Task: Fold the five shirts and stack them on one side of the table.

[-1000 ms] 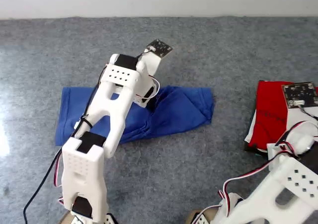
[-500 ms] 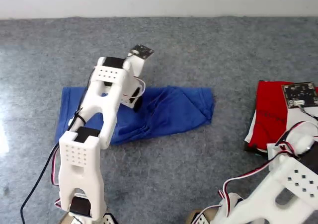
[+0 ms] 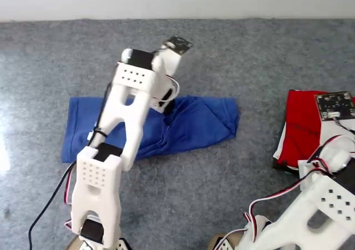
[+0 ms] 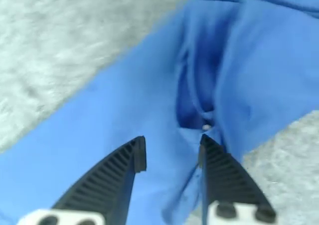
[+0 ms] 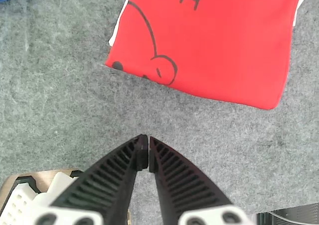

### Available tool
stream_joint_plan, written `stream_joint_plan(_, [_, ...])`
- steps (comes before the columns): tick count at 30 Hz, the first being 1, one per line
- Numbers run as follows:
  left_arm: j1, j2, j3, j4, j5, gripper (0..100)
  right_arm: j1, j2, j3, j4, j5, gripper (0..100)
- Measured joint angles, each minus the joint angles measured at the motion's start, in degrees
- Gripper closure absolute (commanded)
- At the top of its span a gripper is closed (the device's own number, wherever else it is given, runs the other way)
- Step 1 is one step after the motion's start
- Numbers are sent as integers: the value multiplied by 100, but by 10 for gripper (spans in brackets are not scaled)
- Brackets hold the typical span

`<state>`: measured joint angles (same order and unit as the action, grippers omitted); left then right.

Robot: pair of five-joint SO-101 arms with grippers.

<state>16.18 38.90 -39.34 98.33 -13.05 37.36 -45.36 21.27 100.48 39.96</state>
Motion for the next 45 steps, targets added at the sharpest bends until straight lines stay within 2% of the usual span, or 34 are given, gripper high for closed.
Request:
stream_joint_plan(5, [97,440,0,0,0,880,105,0,0,0,0,990])
stream_joint_plan(10, [202,536,0,70,18,892,422,0,0,0,18,990])
stream_joint_plan(20, [1116,545,0,97,114,892,519,0,0,0,290,990])
stream_joint_plan(24, [1248,545,0,97,149,892,519,0,0,0,290,990])
stream_joint_plan(29, [1125,545,0,97,149,892,519,0,0,0,290,990])
stream_joint_plan(39, [141,976,0,97,9,892,519,0,0,0,290,990])
stream_joint_plan(45, [-176,967,-53,97,-62,892,519,0,0,0,290,990])
